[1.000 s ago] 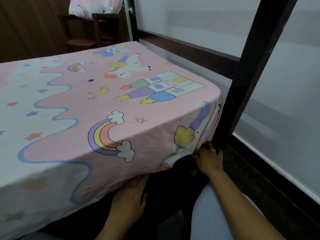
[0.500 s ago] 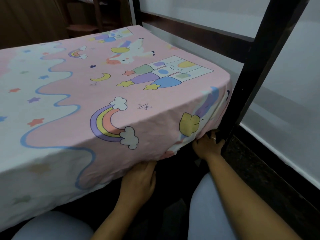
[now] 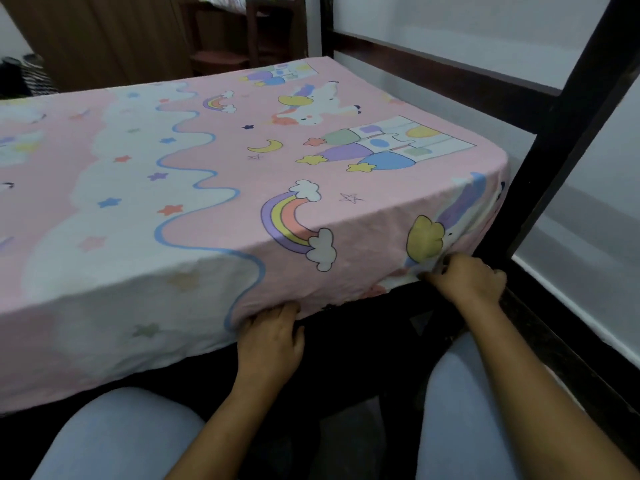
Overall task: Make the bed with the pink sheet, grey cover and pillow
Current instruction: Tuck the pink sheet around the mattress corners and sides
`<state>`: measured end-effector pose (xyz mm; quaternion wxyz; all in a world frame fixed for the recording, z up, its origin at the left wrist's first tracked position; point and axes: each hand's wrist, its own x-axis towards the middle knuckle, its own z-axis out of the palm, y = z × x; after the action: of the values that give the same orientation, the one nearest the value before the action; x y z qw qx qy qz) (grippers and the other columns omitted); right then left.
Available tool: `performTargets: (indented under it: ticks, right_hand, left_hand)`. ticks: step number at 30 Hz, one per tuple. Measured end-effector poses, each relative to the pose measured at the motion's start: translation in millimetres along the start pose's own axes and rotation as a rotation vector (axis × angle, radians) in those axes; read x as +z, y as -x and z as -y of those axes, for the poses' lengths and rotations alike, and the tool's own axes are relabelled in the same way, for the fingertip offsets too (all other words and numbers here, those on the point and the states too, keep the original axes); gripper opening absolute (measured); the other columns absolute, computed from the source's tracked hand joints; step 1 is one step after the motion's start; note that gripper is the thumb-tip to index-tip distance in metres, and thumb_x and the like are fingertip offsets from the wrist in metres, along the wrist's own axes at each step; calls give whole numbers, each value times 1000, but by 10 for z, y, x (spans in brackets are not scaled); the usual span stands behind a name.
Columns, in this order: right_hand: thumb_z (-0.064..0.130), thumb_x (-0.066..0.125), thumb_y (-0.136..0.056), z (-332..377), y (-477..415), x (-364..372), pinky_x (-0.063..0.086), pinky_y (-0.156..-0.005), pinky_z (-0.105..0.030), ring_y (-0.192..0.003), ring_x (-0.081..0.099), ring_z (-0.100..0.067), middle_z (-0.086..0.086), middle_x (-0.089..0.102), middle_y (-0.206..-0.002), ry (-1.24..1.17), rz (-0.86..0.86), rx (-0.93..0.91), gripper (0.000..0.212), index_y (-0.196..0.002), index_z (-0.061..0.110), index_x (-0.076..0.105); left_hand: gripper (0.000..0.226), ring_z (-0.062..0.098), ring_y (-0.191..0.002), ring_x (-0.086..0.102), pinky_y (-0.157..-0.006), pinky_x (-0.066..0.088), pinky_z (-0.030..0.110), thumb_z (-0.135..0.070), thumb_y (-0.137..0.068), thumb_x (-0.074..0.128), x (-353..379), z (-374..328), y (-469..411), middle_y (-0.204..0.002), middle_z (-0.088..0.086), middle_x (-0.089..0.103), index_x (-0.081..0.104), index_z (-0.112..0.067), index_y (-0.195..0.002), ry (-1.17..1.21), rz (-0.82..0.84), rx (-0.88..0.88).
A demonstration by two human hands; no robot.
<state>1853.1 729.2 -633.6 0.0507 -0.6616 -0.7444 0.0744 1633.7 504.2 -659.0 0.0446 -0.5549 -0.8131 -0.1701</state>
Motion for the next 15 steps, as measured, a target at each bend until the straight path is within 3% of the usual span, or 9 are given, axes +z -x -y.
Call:
performTargets:
  ticks: [2, 7, 15]
  right_hand:
    - [69, 55, -77, 86, -23, -65, 39, -89, -38, -100, 60, -29, -7, 66, -102, -78, -39, -3, 48, -93, 25, 65]
    - [40, 55, -91, -4, -118, -34, 41, -79, -34, -105, 59, -35, -15, 62, -116, -155, 46, 45, 30, -107, 17, 63]
    - [33, 52, -93, -263, -295, 110, 45, -84, -39, -107, 58, -37, -20, 60, -116, -188, 61, 191, 33, -117, 11, 61]
  left_hand:
    - [26, 28, -61, 65, -52, 50, 32, -31, -71, 46, -88, 82, -22, -68, 4, 67, 66, -16, -79, 0, 4, -47]
    - [24, 27, -62, 64, -52, 49, 31, -31, -73, 48, -134, 162, 49, -68, 3, 66, 65, -18, -82, 24, 4, -95]
    - [34, 29, -69, 65, -61, 51, 32, -33, -70, 47, 65, 46, -10, -76, 6, 69, 67, -16, -92, 7, 82, -73]
